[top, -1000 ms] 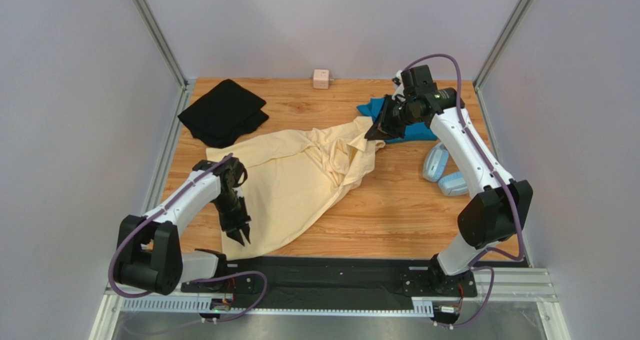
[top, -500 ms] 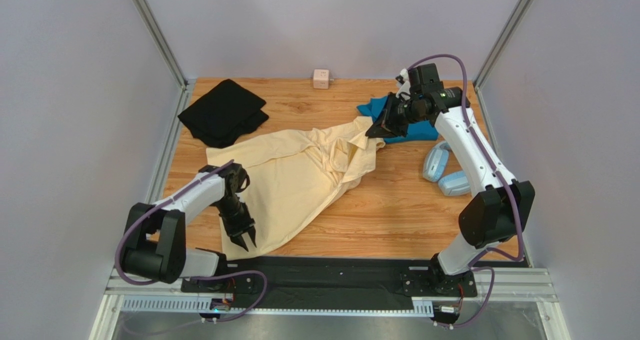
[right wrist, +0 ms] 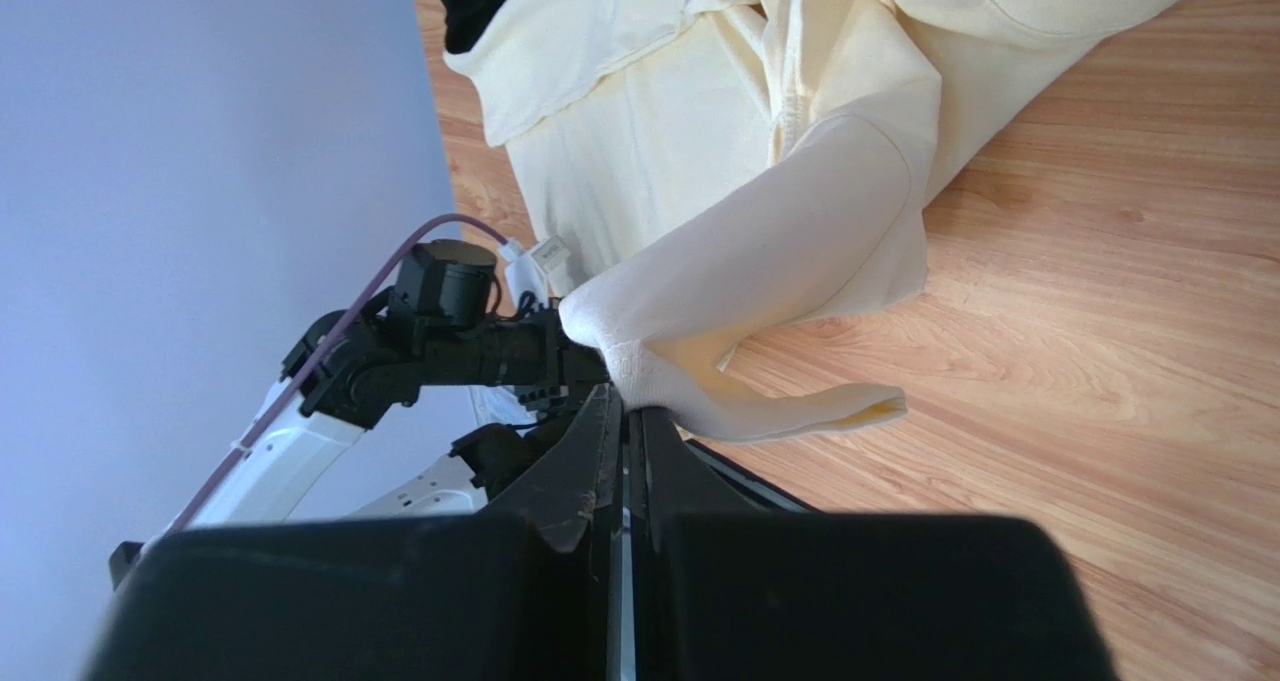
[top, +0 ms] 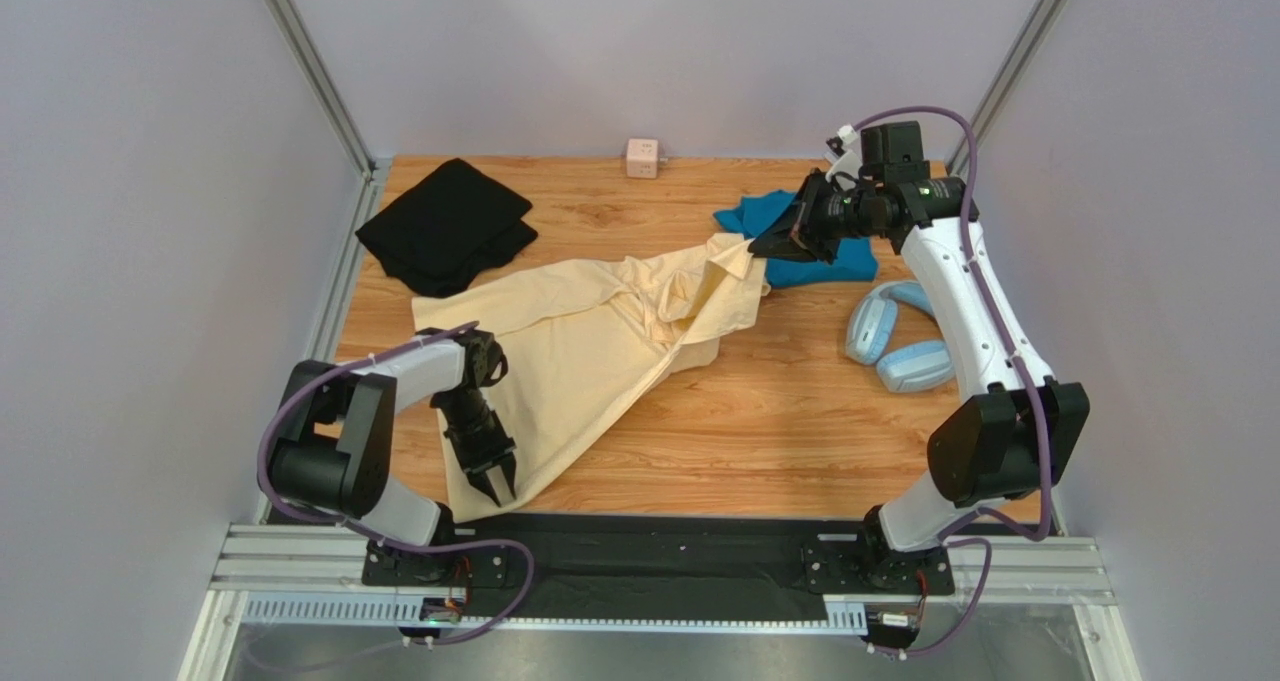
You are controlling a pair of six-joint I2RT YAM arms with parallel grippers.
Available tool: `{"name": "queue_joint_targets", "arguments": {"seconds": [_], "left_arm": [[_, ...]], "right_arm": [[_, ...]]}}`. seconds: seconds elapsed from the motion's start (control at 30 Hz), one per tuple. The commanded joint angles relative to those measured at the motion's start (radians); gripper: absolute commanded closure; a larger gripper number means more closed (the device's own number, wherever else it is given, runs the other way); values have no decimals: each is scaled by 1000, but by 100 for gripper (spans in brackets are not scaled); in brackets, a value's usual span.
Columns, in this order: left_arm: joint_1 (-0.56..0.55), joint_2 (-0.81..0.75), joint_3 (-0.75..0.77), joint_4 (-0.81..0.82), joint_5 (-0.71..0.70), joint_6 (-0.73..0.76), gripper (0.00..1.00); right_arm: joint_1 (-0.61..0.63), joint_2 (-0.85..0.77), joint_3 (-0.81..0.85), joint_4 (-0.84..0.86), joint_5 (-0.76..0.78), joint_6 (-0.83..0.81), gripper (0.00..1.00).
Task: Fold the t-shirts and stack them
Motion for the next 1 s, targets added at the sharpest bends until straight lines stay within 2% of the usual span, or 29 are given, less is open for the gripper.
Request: {"name": "queue_joint_targets", "arguments": {"seconds": [0.0,0.17,0.3,0.37,0.5,0.7,0.87,0.97], "left_arm": [[-27,39,19,-6,-28,-30,65],[-70,63,32,-26,-73,-51,66],[-99,100,44,-49,-94,-59,74],[-105,115,56,-59,-102,-65,74],[-116,120,65,-63,-111,-70,100],[-116,96,102,-85,-154,-84,100],[-116,45,176,-151,-264,-96,100],[-116,66,200,-200,-256,-84,100]], "right_arm": [[-9,-42,-30,100,-97,60,100],[-10,-47,-48,117,-108,70,100],[-7,-48,-65,142,-131,93,100],[-7,-45,-62,148,-137,98,100],[-7,-47,-64,159,-145,106,100],[-7,-57,-88,165,-143,106,100],[-7,-62,-93,166,-140,110,100],[-7,-59,-88,168,-140,115,100]]}}
